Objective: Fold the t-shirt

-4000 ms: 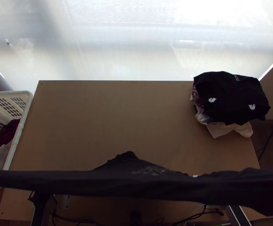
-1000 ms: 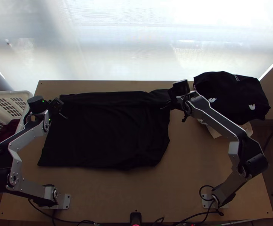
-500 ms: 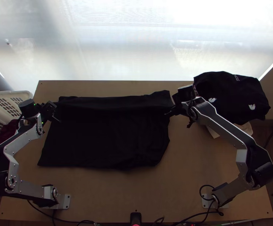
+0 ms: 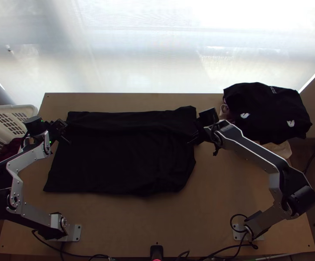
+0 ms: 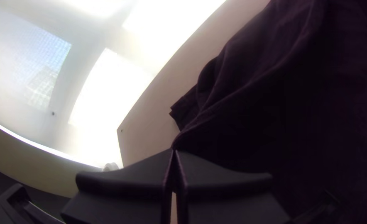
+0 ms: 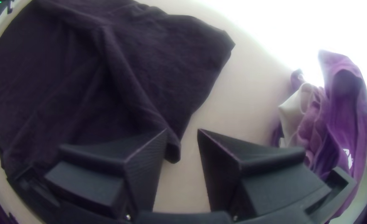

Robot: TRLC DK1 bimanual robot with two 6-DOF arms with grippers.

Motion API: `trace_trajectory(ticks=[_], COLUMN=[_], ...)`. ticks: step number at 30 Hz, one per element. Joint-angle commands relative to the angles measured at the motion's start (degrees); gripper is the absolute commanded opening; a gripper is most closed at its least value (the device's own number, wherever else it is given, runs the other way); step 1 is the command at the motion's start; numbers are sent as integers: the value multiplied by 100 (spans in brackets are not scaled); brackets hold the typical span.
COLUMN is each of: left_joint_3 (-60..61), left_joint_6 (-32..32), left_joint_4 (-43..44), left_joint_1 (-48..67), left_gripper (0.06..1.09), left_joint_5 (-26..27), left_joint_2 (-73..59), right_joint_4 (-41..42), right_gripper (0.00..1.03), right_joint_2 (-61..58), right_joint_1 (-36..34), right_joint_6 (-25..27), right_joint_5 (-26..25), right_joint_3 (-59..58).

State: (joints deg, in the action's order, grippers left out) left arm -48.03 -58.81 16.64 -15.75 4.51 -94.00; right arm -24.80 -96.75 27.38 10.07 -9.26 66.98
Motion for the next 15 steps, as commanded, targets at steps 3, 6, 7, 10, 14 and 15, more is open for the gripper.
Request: trace_trajectory(ticks=[3, 6, 7, 10, 14, 15], left_joint_3=[206, 180, 162, 189, 268, 277], left_joint_6=[-70, 89, 45, -52, -43, -43], left_joint_4=[-12, -74, -153, -223, -355, -487], left_joint_1=[169, 177, 204, 274, 221, 186], left_gripper=[11, 77, 107, 104, 104, 104], left_joint_5=[50, 208, 208, 208, 217, 278], left_joint_2=[-101, -101, -110, -84, 259, 435], right_joint_4=[-8, -8, -16, -104, -386, -509], right_gripper=[45, 55, 58, 65, 82, 85], right_joint_2=[-230, -248, -230, -142, 42, 112], right_joint_1=[207, 224, 233, 286, 339, 347], right_joint_6=[75, 48, 48, 31, 31, 22], right_joint_5=[20, 20, 20, 20, 20, 20], right_joint_3=[-27, -1, -1, -36, -71, -71])
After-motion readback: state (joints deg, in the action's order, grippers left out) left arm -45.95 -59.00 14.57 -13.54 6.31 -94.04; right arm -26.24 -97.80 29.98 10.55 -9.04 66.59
